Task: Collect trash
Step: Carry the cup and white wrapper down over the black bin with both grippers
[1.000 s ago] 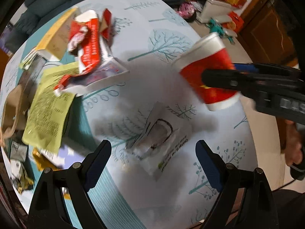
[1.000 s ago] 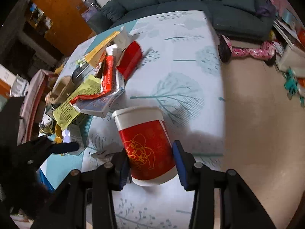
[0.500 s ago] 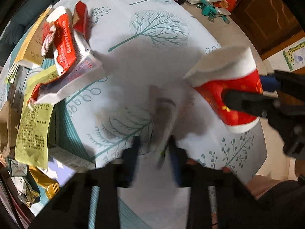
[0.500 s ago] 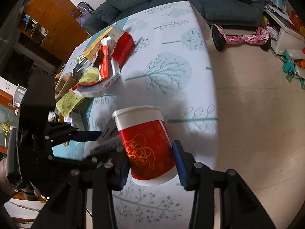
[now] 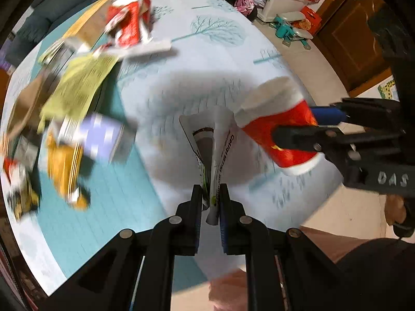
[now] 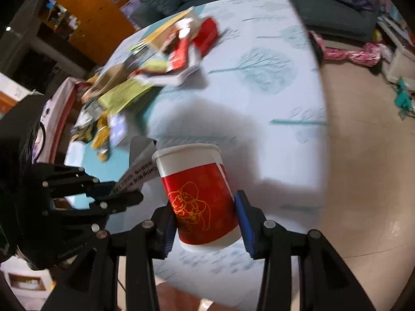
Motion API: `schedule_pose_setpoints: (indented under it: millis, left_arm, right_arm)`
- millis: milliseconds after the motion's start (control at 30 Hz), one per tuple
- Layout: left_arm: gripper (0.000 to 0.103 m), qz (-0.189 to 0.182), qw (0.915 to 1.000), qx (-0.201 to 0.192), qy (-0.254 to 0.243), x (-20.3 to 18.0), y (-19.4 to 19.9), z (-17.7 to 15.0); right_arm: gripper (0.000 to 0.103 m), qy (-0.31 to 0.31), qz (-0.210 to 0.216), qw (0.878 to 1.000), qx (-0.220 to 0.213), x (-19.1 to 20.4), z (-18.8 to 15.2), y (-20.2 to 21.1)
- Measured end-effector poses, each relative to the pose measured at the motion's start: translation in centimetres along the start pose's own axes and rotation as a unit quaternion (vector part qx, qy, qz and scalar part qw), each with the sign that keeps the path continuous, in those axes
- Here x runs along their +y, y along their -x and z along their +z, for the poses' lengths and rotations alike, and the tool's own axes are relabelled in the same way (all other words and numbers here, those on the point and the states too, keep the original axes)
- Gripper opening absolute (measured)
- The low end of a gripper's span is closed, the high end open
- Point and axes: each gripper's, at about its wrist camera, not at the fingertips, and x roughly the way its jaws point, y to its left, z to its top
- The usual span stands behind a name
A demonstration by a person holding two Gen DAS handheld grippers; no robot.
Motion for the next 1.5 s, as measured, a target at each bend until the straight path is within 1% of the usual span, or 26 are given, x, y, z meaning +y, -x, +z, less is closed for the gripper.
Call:
schedule_pose_setpoints:
  millis: [100, 133, 167, 233, 333, 400, 467, 533, 600, 633, 767, 800, 833, 933, 1000, 1033, 1100, 1167, 1300, 1400, 1500]
  left_arm:
    - [0.010, -0.005, 0.9997, -0.010, 0.020, 0.6, 1.1, -3.4]
    - [0.010, -0.005, 0.9995, -0.014, 0.026, 0.2, 1.2, -4.7]
    - [0.010, -0.005, 0.9990, -0.021, 0.038, 0.9, 1.6, -6.6]
    - [0.010, -0.007, 0.9980, -0.029, 0.056, 1.4, 2.3, -8.6]
    - [0.010, -0.010, 0.9944, -0.047, 0.093, 2.5, 3.4, -12.7]
    - [0.010, 0.002, 0.9916, -0.067, 0.111, 3.3, 4.3, -15.6]
    - [0.010, 0.014, 0.9888, -0.082, 0.124, 4.1, 4.7, -17.5]
    - [0.010, 0.016, 0.9851, -0.092, 0.145, 5.4, 5.9, -20.5]
    - [0.010, 0.016, 0.9811, -0.099, 0.165, 6.5, 5.6, -23.3]
    - [0.010, 0.018, 0.9805, -0.101, 0.168, 6.8, 5.4, -23.9]
    - [0.010, 0.027, 0.9792, -0.105, 0.171, 7.8, 4.2, -28.2]
    - [0.010, 0.027, 0.9790, -0.102, 0.174, 7.8, 3.6, -29.4]
    - [0.010, 0.026, 0.9787, -0.101, 0.177, 7.9, 2.8, -29.8]
    - [0.010, 0.026, 0.9759, -0.092, 0.196, 8.7, 1.0, -32.4]
    - [0.010, 0.016, 0.9719, -0.090, 0.217, 9.4, -0.5, -33.7]
    - [0.010, 0.015, 0.9708, -0.091, 0.221, 9.4, -0.7, -34.6]
    - [0.011, 0.015, 0.9687, -0.089, 0.231, 9.7, -2.5, -35.4]
    - [0.011, 0.014, 0.9676, -0.081, 0.239, 10.1, -4.6, -35.8]
    - [0.012, 0.014, 0.9671, -0.063, 0.246, 11.0, -10.3, -35.9]
    - [0.012, 0.020, 0.9682, -0.060, 0.242, 11.6, -14.1, -35.6]
    - [0.012, 0.025, 0.9672, -0.058, 0.246, 12.3, -17.7, -35.1]
  right_arm:
    - [0.042, 0.014, 0.011, 1.000, 0.004, 2.3, -1.2, -0.1]
    - [0.042, 0.019, 0.015, 1.000, 0.004, 3.1, -1.5, -0.1]
    - [0.042, 0.024, 0.018, 1.000, 0.004, 4.1, -1.9, -0.1]
    - [0.042, 0.035, 0.021, 0.999, 0.003, 6.0, -2.8, -0.3]
    - [0.042, 0.054, 0.021, 0.998, 0.002, 9.2, -4.4, -0.5]
    - [0.042, 0.061, 0.022, 0.998, 0.000, 11.3, -5.5, -0.6]
    - [0.042, 0.062, 0.026, 0.998, 0.000, 13.2, -6.6, -0.8]
    - [0.042, 0.065, 0.025, 0.998, -0.001, 14.9, -7.9, -1.2]
    - [0.042, 0.066, 0.022, 0.998, -0.001, 16.7, -9.4, -1.9]
    - [0.042, 0.065, 0.020, 0.998, -0.001, 17.6, -10.5, -2.3]
    - [0.042, 0.041, 0.010, 0.999, 0.000, 19.5, -14.6, -4.4]
    - [0.042, 0.033, 0.006, 0.999, -0.003, 19.8, -15.5, -4.9]
    - [0.042, 0.023, 0.002, 1.000, -0.008, 20.2, -16.6, -5.7]
    - [0.042, 0.003, -0.018, 1.000, 0.001, 20.4, -18.8, -8.0]
    - [0.042, -0.006, -0.021, 1.000, 0.008, 20.6, -20.2, -9.7]
    - [0.042, -0.007, -0.025, 1.000, 0.011, 20.7, -20.8, -10.6]
    - [0.042, -0.009, -0.028, 0.999, 0.023, 20.6, -21.7, -12.8]
    - [0.042, -0.007, -0.036, 0.999, 0.030, 20.3, -22.2, -15.0]
    - [0.042, -0.002, -0.051, 0.998, 0.047, 18.9, -23.1, -20.1]
    - [0.043, -0.001, -0.060, 0.997, 0.056, 17.4, -23.7, -24.3]
    - [0.043, -0.008, -0.068, 0.996, 0.063, 16.0, -24.0, -28.5]
